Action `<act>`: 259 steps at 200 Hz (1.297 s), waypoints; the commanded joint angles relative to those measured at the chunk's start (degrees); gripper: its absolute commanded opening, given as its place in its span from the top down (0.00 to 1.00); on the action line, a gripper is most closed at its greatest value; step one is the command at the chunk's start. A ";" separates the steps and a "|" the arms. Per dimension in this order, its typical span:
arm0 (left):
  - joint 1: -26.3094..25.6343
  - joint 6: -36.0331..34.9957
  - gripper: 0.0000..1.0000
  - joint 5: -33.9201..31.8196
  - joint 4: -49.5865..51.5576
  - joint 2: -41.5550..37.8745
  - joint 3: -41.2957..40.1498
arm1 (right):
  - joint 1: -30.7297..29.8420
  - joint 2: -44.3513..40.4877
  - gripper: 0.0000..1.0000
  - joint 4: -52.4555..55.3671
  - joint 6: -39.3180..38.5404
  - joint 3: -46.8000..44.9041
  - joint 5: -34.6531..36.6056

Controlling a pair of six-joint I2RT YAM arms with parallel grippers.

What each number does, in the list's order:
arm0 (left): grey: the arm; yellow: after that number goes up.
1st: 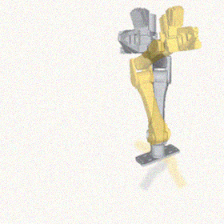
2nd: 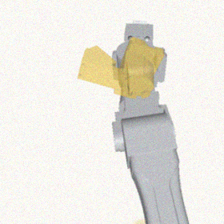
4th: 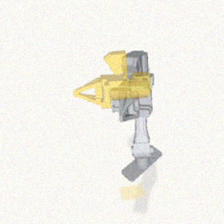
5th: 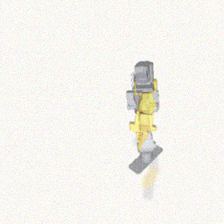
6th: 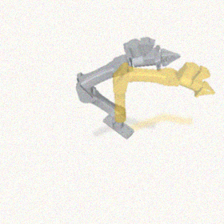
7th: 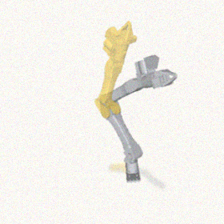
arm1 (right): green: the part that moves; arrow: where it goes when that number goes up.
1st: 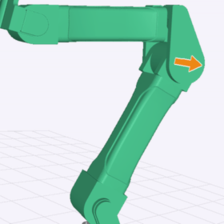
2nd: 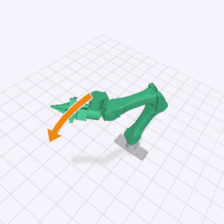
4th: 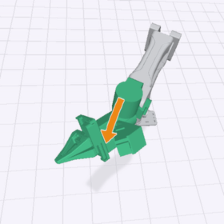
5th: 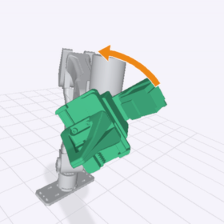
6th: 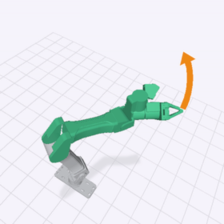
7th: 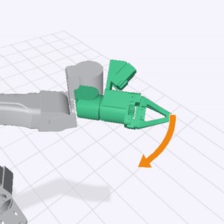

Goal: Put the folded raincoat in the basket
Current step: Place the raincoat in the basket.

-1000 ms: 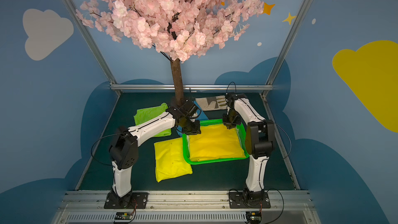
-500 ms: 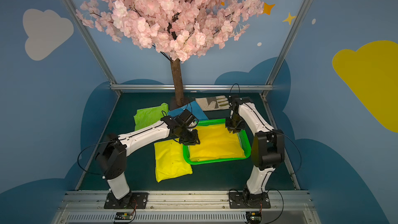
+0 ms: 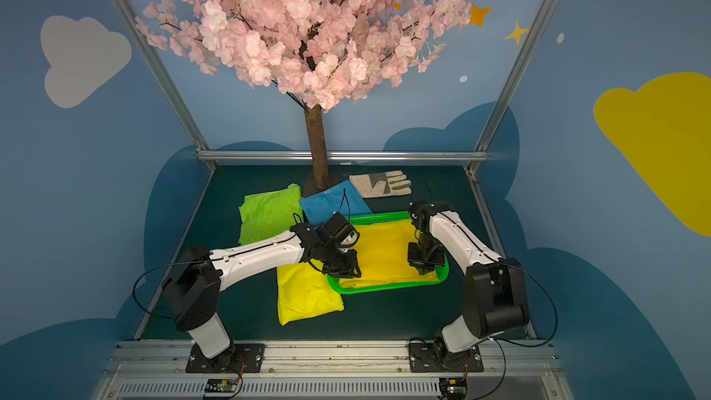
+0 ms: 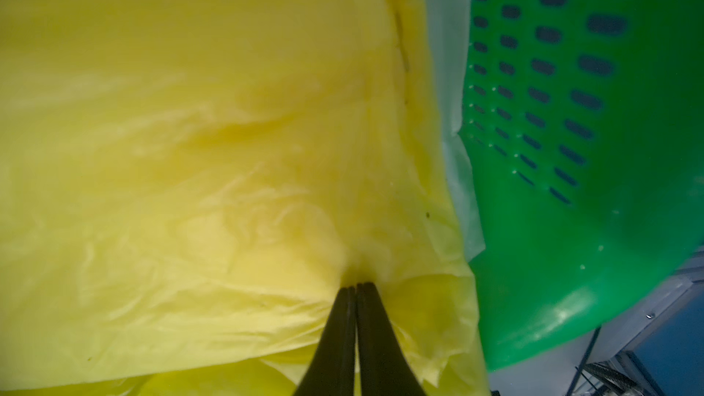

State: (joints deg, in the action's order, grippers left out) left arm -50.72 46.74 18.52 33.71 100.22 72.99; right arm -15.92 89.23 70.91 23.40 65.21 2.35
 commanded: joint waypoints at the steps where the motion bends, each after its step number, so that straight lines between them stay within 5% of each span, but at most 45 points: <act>1: -0.49 0.56 0.70 0.37 -0.93 0.49 -0.98 | -0.22 2.57 0.90 -0.71 1.58 -1.22 2.86; 83: -1.14 0.19 0.63 -1.12 1.54 -0.67 -3.68 | -0.18 3.64 0.90 -0.78 3.06 -0.22 5.50; 156: -0.79 -1.30 0.56 -1.64 4.12 -2.72 1.62 | -1.06 -1.02 0.89 -2.28 -1.07 6.89 -2.64; 259: 4.50 -1.32 0.56 -4.26 4.06 -3.57 2.27 | 0.83 15.44 0.92 -7.08 -1.60 15.06 1.65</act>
State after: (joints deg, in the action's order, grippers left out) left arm -46.50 46.30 15.18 36.82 97.65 77.01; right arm -16.19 103.31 64.86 22.06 80.62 1.21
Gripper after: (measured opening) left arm 0.442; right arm 0.083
